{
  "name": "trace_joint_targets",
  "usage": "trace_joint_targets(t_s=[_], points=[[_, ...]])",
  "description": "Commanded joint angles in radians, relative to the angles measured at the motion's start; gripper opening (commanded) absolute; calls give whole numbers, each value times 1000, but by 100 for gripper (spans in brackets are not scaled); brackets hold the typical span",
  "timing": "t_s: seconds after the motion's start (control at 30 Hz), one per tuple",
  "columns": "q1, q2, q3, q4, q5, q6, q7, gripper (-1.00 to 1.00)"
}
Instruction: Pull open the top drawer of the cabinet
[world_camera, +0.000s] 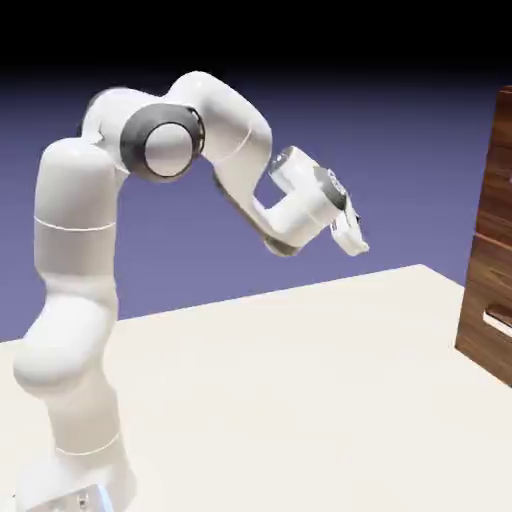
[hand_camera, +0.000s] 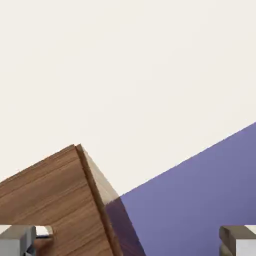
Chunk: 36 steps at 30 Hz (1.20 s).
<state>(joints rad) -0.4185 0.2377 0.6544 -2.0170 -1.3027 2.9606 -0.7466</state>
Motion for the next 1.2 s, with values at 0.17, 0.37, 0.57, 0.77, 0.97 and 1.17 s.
trace_joint_targets(t_s=[0.17, 0.37, 0.57, 0.77, 0.97, 1.17], points=[[-76, 142, 115, 139, -229, -13, -261, 0], [-151, 283, 230, 278, -457, -27, -522, 0], [-227, 425, 344, 417, -686, -40, -783, 0], [-302, 567, 459, 556, -914, -54, -1044, 0], [-378, 708, 574, 696, -1143, -67, -1305, 0], [-448, 841, 681, 826, -1357, -80, -1549, 0]])
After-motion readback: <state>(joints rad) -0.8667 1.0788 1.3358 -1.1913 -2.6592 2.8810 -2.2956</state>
